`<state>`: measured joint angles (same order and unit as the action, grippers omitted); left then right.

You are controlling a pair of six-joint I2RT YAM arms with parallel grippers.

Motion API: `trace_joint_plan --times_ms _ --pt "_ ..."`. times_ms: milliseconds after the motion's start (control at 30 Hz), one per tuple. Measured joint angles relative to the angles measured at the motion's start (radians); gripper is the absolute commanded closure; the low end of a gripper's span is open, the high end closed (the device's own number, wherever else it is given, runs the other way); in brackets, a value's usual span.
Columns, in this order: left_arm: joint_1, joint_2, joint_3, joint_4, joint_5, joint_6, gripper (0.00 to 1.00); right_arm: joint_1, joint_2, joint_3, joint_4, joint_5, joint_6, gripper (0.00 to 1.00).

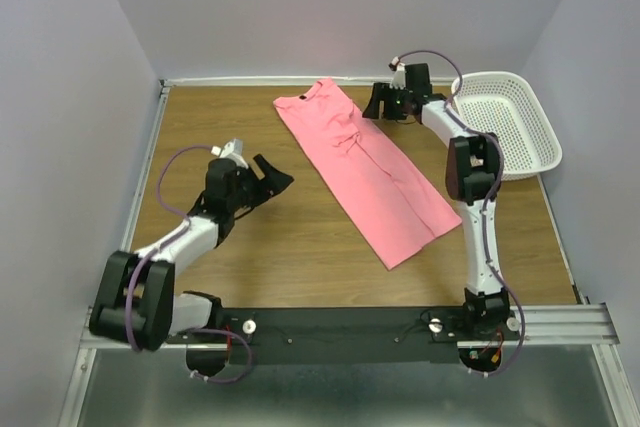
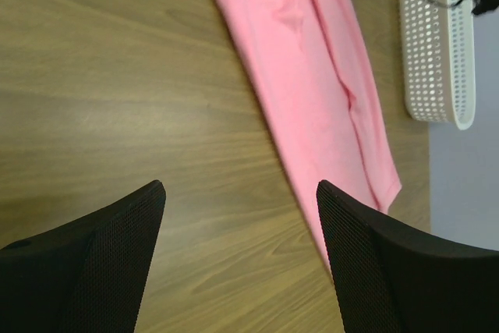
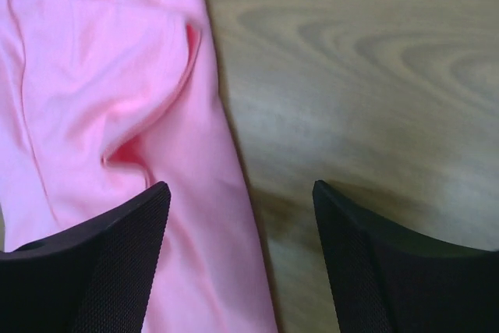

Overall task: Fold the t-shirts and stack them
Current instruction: Fold the tshirt

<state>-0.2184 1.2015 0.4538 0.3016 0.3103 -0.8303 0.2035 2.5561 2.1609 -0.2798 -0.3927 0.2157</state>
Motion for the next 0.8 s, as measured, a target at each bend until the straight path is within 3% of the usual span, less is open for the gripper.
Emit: trace_joint_plan --times_ms 100,167,367,433,567,800 --pt "-0.053 0.162 0.127 0.060 -0.035 -0.054 0.20 -0.029 -0.095 -0.150 -0.007 -0.083 -0.079 0.15" --pt "-0.080 0.283 0.219 0.076 -0.050 -0.077 0.30 -0.046 -0.178 -0.266 -0.021 -0.127 -0.144 0.14" --pt "-0.121 0.651 0.477 0.034 -0.080 -0.109 0.32 -0.066 -0.519 -0.613 -0.051 -0.208 -0.298 0.12" --pt "-0.121 0.704 0.525 0.018 -0.091 -0.121 0.32 -0.066 -0.624 -0.688 -0.051 -0.232 -0.325 0.12" --pt "-0.121 0.768 0.657 -0.062 -0.158 -0.097 0.46 -0.068 -0.810 -0.800 -0.047 -0.274 -0.360 0.11" --pt "-0.111 0.844 0.779 -0.159 -0.196 -0.072 0.55 -0.075 -0.953 -0.909 -0.044 -0.301 -0.372 0.11"
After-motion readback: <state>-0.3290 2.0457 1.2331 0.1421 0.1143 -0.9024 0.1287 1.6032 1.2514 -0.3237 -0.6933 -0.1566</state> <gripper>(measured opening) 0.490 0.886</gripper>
